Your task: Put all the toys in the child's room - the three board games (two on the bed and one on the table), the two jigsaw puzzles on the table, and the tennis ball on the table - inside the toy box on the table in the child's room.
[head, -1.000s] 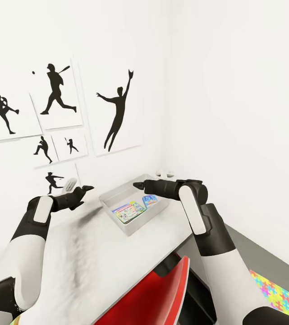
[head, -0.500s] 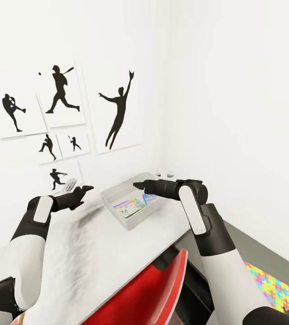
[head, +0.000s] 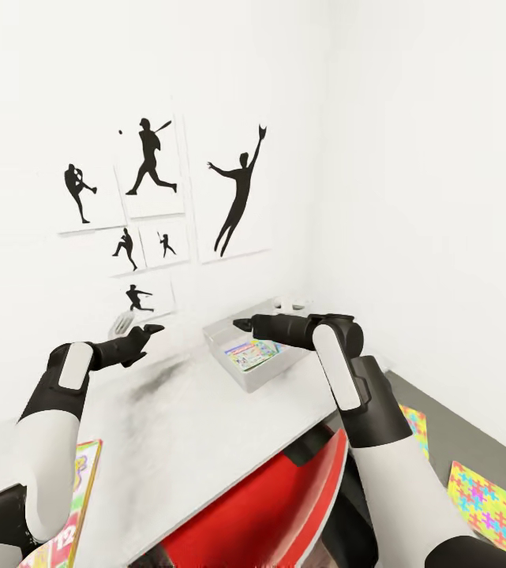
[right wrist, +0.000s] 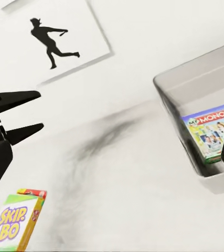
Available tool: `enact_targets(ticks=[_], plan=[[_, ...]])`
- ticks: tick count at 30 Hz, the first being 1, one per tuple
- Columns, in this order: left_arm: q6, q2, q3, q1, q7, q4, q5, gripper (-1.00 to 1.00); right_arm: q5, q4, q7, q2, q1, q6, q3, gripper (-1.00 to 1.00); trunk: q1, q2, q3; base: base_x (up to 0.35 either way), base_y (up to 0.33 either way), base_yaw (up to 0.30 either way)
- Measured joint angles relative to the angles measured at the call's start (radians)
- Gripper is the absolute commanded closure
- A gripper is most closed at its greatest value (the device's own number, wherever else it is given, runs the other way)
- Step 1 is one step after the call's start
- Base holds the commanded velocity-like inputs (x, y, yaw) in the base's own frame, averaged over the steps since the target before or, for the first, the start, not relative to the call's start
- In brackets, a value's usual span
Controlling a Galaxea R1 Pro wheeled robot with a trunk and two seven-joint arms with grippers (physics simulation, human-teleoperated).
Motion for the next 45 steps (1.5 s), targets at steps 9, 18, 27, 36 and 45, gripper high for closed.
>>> enact_targets(ticks=[9, 18, 27, 36, 45], plan=[[0.0, -0.001, -0.001, 0.0, 0.0, 0.0, 0.0, -1.0, 0.001, 0.0, 0.0, 0.0, 0.0, 0.0, -0.001, -1.0, 0.0, 0.0, 0.0, -0.215, 0.164, 0.289], [0.0, -0.001, -0.003, 0.0, 0.001, 0.0, 0.0, -1.0, 0.001, 0.001, 0.0, 0.0, 0.0, 0.0, -0.001, -1.0, 0.0, 0.0, 0.0, -0.07, 0.056, 0.29], [0.0, -0.001, -0.003, 0.0, 0.001, 0.001, 0.0, -1.0, 0.001, 0.002, 0.0, 0.0, 0.0, 0.0, 0.0, -1.0, 0.0, 0.0, 0.0, -0.067, 0.057, 0.29], [0.0, -0.001, -0.002, 0.0, 0.0, 0.001, 0.0, -1.0, 0.001, 0.001, 0.0, 0.0, 0.0, 0.0, 0.002, -1.0, 0.0, 0.0, 0.0, -0.064, 0.097, 0.29], [0.0, 0.0, 0.0, 0.0, 0.0, 0.001, 0.0, -1.0, 0.001, 0.002, 0.0, 0.0, 0.0, 0.0, 0.002, -1.0, 0.0, 0.0, 0.0, -0.131, 0.211, 0.288]])
